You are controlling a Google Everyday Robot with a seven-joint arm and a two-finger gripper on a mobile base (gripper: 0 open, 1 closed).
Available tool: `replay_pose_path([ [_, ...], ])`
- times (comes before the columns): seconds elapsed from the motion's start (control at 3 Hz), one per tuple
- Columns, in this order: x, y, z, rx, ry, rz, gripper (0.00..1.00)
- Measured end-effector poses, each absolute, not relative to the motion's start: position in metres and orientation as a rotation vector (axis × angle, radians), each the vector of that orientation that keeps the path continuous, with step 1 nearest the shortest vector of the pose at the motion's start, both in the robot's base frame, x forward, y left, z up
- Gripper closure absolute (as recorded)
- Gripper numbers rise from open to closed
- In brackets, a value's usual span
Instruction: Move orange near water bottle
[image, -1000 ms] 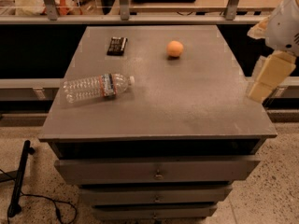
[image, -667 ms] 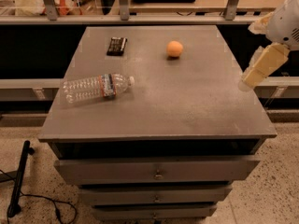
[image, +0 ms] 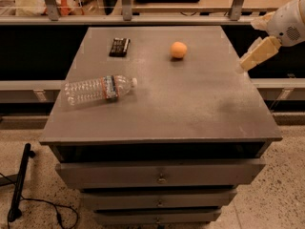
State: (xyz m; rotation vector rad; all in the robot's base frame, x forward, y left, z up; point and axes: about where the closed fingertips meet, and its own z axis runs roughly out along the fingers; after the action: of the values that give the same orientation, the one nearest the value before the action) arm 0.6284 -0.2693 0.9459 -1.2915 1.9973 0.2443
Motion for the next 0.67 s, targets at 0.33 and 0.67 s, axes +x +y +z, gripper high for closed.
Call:
replay_pose_path([
  [0.33, 0.6296, -0.2692, 0.9448, -1.292, 1.998, 0.245, 0.0],
  [0.67, 0.6339, -0.2669, 0.9392, -1.225, 1.988, 0.252, 0.0],
])
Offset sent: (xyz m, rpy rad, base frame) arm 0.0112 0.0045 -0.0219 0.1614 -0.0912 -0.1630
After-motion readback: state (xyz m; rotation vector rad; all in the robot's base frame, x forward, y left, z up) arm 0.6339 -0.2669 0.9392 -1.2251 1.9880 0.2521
